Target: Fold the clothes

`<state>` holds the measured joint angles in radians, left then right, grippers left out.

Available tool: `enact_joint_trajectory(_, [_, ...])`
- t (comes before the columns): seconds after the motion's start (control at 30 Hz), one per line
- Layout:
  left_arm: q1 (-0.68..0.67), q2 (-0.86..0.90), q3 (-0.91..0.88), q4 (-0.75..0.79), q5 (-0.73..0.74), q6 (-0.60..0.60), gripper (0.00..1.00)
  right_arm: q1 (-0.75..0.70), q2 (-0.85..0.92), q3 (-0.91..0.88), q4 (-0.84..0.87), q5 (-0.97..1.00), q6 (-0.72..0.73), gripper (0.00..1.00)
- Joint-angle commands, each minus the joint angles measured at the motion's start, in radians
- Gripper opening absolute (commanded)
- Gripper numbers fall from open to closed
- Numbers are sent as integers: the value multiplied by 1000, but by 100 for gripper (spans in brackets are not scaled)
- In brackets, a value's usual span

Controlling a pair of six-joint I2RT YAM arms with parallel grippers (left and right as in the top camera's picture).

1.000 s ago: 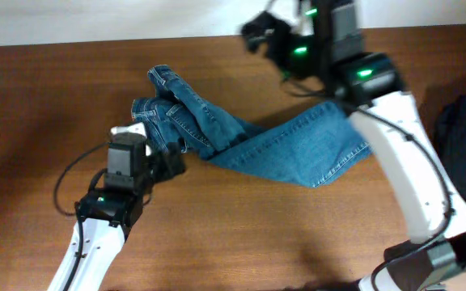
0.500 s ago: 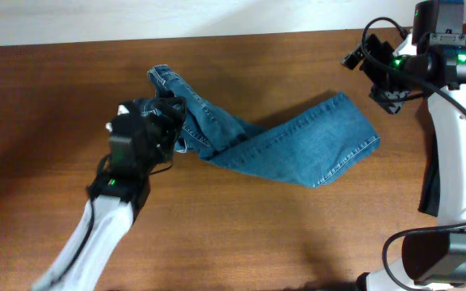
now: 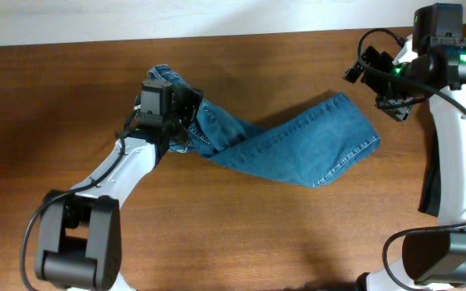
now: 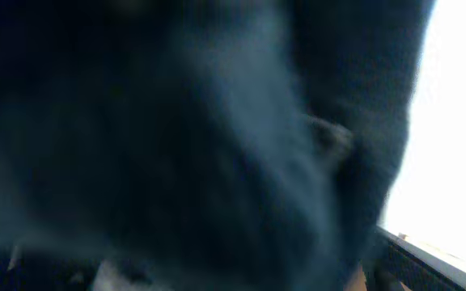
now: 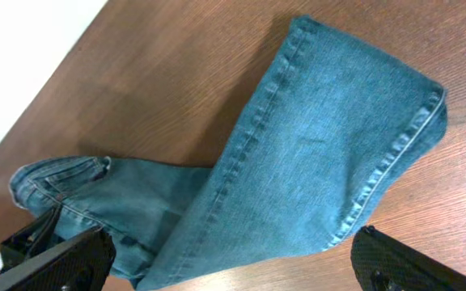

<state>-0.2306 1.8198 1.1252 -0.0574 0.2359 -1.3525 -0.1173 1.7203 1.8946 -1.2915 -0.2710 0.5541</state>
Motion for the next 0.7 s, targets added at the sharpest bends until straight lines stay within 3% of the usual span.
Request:
enact_joint_trajectory(0.0, [-2, 37, 16, -12, 11, 26, 98, -10, -13, 13, -11, 26, -39, 99])
enact_joint_trajectory(0.07, [-2, 37, 16, -13, 18, 72, 64, -10, -13, 13, -14, 30, -50, 99])
enact_joint_trajectory(0.13, [-2, 37, 16, -12, 60, 90, 45, -10, -13, 13, -15, 51, -50, 99])
enact_joint_trajectory(0.2, [-2, 37, 18, -11, 126, 121, 17, -10, -13, 13, -18, 75, -49, 99])
enact_joint_trajectory(0.27, [-2, 36, 21, -10, 174, 140, 1, -10, -13, 13, -22, 100, -50, 99])
enact_joint_trajectory(0.37, [-2, 31, 37, -11, 254, 210, 1, -10, -13, 13, -30, 174, -49, 99])
enact_joint_trajectory(0.5, [-2, -47, 81, -20, 322, 411, 1, -10, -13, 13, -55, 245, -49, 99])
enact_joint_trajectory(0.67, [-2, -206, 101, -208, 164, 539, 1, -10, -10, 10, -85, 211, -40, 99])
